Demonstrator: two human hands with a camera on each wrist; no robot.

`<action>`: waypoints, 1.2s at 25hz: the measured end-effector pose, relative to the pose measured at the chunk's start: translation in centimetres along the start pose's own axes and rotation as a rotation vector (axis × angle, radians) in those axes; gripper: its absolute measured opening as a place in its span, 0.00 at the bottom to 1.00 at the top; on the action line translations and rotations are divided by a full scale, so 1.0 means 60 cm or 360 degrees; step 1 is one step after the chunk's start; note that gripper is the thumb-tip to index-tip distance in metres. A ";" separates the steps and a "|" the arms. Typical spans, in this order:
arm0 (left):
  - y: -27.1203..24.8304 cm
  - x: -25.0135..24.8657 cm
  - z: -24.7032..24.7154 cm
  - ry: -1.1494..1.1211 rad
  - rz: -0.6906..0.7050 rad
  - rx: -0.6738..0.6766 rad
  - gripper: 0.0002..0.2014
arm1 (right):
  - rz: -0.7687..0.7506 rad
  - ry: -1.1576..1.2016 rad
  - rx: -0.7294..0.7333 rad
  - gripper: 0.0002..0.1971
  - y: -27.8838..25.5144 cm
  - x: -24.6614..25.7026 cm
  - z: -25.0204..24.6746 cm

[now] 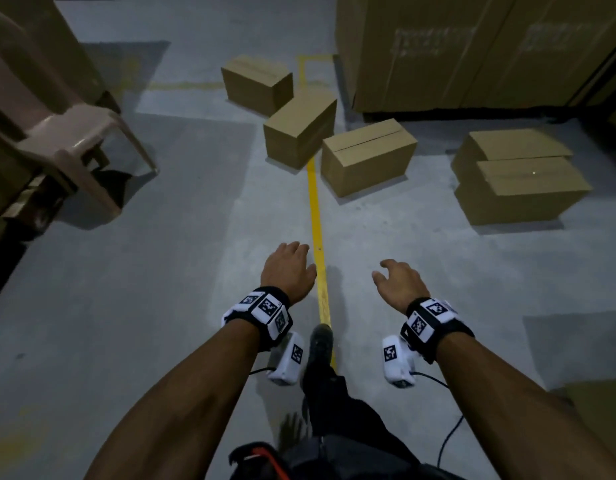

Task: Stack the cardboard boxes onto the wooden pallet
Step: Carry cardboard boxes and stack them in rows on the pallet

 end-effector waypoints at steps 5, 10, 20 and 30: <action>0.282 0.043 -0.053 0.0042 0.0051 0.0061 0.24 | 0.0087 -0.0031 0.0023 0.27 0.260 0.056 -0.076; 0.530 0.055 -0.149 0.0087 0.0105 0.0054 0.24 | 0.0077 -0.0228 0.0009 0.26 0.441 0.135 -0.193; 1.053 0.024 -0.177 0.0156 0.0412 0.0303 0.24 | 0.0429 -0.0107 -0.0079 0.27 0.821 0.138 -0.359; 1.478 -0.080 -0.225 0.0065 0.0552 0.0581 0.26 | 0.0913 0.0824 -0.0243 0.29 1.058 0.073 -0.476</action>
Point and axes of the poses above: each hand's wrist, its own y-axis towards the middle knuckle, its own z-axis out of the palm, x = y × z, the point moved 10 cm from there along y, towards the middle knuckle, and after that the axes turned 4 degrees about x, right-handed, at the moved point
